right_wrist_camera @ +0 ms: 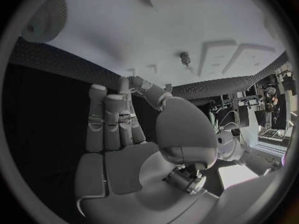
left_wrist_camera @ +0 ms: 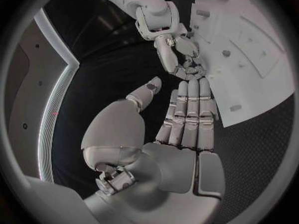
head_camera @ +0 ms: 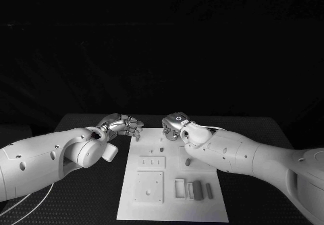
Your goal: Assemble the parts on the task board
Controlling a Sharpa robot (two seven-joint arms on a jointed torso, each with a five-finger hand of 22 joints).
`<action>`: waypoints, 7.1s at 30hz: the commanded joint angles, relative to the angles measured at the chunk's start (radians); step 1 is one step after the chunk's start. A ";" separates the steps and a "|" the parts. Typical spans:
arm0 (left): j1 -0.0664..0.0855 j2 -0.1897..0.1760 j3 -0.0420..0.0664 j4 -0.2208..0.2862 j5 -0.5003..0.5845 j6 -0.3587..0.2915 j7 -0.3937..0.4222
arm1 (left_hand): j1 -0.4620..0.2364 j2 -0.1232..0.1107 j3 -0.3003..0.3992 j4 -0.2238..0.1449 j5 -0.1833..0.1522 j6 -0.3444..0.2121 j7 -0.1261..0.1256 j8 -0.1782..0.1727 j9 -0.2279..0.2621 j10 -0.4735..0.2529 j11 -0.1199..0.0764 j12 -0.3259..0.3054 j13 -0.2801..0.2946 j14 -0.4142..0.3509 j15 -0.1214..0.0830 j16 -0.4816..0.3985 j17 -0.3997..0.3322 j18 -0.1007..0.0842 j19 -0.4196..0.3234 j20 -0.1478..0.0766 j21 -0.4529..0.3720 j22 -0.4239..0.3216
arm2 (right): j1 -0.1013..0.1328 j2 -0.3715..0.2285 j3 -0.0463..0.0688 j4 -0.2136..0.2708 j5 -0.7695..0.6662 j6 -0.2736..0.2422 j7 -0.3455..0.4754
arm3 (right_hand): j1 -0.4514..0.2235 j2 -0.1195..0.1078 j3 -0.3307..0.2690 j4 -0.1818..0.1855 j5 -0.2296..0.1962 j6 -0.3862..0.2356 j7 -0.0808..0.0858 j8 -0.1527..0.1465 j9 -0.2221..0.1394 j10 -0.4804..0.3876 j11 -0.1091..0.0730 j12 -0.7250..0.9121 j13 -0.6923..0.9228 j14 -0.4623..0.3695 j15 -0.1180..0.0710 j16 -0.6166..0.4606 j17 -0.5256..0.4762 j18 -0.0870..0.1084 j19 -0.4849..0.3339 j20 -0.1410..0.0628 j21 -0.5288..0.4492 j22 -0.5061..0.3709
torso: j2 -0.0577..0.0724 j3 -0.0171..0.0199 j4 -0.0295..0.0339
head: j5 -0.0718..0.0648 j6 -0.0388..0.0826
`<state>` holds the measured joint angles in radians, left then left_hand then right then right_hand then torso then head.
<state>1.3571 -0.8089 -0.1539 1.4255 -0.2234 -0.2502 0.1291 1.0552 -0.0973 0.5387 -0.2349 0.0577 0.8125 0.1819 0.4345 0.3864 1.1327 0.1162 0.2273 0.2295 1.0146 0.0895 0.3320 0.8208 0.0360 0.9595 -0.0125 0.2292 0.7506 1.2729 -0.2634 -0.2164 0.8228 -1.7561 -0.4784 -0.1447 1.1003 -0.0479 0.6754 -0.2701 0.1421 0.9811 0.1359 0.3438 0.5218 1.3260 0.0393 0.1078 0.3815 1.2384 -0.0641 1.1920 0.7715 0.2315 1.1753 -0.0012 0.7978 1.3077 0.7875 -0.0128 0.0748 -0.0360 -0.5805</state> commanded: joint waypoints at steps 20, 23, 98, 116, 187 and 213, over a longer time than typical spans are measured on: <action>0.019 0.007 0.001 0.009 -0.002 0.010 0.006 | 0.006 0.000 0.000 -0.001 -0.005 -0.006 0.002 -0.005 0.002 -0.008 -0.001 -0.004 0.003 -0.005 0.001 -0.007 0.003 0.005 -0.007 0.003 -0.006 0.002 | 0.001 0.026 -0.002 -0.030 -0.012 0.017 -0.015 | 0.005 0.001 0.006 0.000 0.006 0.037 -0.024 0.010 0.026 0.007 0.001 -0.007 0.003 -0.002 -0.006 0.005 0.000 0.030 0.000 -0.007 0.007 0.023 | 0.001 0.0009 -0.0014 | 0.017 -0.006; 0.020 0.007 0.001 0.009 -0.002 0.010 0.006 | 0.006 0.000 0.000 -0.001 -0.005 -0.006 0.002 -0.005 0.002 -0.008 -0.001 -0.004 0.003 -0.005 0.001 -0.007 0.003 0.005 -0.007 0.003 -0.006 0.003 | 0.001 0.026 -0.002 -0.025 -0.011 0.015 -0.015 | 0.005 0.001 0.006 0.000 0.006 0.037 -0.024 0.009 0.026 0.007 0.001 -0.008 0.003 -0.002 -0.006 0.005 0.000 0.030 0.000 -0.007 0.007 0.023 | 0.001 0.0012 -0.0019 | 0.019 -0.007; 0.049 0.022 0.001 0.011 -0.009 0.010 0.001 | 0.006 -0.001 0.000 -0.002 -0.005 -0.006 0.002 -0.006 0.003 -0.009 -0.001 -0.006 0.010 -0.003 0.001 -0.014 0.010 0.005 -0.006 0.003 -0.009 0.006 | 0.000 0.058 -0.005 -0.054 0.015 0.055 -0.002 | 0.002 0.002 0.009 0.000 0.006 0.035 -0.023 0.006 0.027 0.007 0.001 -0.015 0.008 -0.005 -0.006 0.007 -0.003 0.030 -0.003 -0.007 0.009 0.022 | 0.002 0.0010 -0.0020 | 0.024 -0.030; 0.051 0.022 0.001 0.013 -0.009 0.008 0.000 | 0.007 -0.001 0.000 -0.002 -0.005 -0.006 0.002 -0.006 0.004 -0.009 -0.001 -0.006 0.011 -0.002 0.001 -0.015 0.011 0.005 -0.006 0.003 -0.010 0.006 | 0.000 0.065 -0.005 -0.062 0.043 0.051 0.013 | 0.000 -0.005 0.013 0.001 0.006 0.020 -0.016 -0.007 0.027 -0.010 0.010 -0.032 0.012 -0.020 0.003 -0.005 -0.014 0.030 -0.020 -0.003 -0.001 0.019 | 0.003 0.0008 -0.0032 | 0.027 -0.033; 0.053 0.000 0.001 0.020 -0.013 0.036 0.041 | 0.010 -0.005 0.001 -0.007 -0.004 -0.008 0.003 -0.009 0.004 -0.013 0.000 -0.009 0.017 -0.002 0.002 -0.024 0.018 0.005 -0.007 0.004 -0.014 0.009 | 0.044 -0.065 0.017 0.094 0.298 -0.009 0.133 | 0.051 -0.099 0.014 -0.003 0.005 -0.156 0.039 -0.106 -0.018 -0.189 0.071 -0.040 -0.024 -0.052 0.062 0.007 -0.049 0.030 -0.046 0.010 -0.018 0.021 | 0.001 0.0049 -0.0142 | 0.027 -0.015; 0.037 0.004 -0.006 -0.010 -0.009 0.041 0.039 | 0.014 -0.001 0.003 -0.011 -0.004 -0.016 0.007 -0.014 0.003 -0.019 0.002 -0.013 0.021 0.001 0.002 -0.027 0.023 0.005 -0.005 0.004 -0.016 0.011 | 0.063 -0.218 0.053 -0.015 0.470 0.278 0.213 | 0.019 -0.113 -0.157 -0.004 0.006 -0.154 0.028 -0.098 0.001 -0.316 0.012 0.858 0.896 -0.111 0.008 0.253 0.105 0.030 -0.051 -0.017 0.150 0.025 | -0.026 0.0210 -0.0564 | 0.036 -0.003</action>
<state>1.3943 -0.8051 -0.1610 1.4146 -0.2324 -0.2273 0.1538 1.0605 -0.1026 0.5414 -0.2375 0.0577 0.8055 0.1890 0.4249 0.3892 1.1200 0.1178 0.2197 0.2488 1.0146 0.0895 0.3088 0.8422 0.0357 0.9559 -0.0089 0.2176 0.7609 1.3406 -0.4868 -0.1629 0.8158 -1.2381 -0.2812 0.0586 1.1291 -0.1581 0.5135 -0.2742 0.1474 0.8273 0.1556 0.2497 0.5230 1.0736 0.0304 0.9607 1.2773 1.1349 -0.0578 1.4385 0.8756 0.2323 1.1256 -0.0130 0.9452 1.3077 0.7607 0.0088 0.0198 0.0007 -0.5826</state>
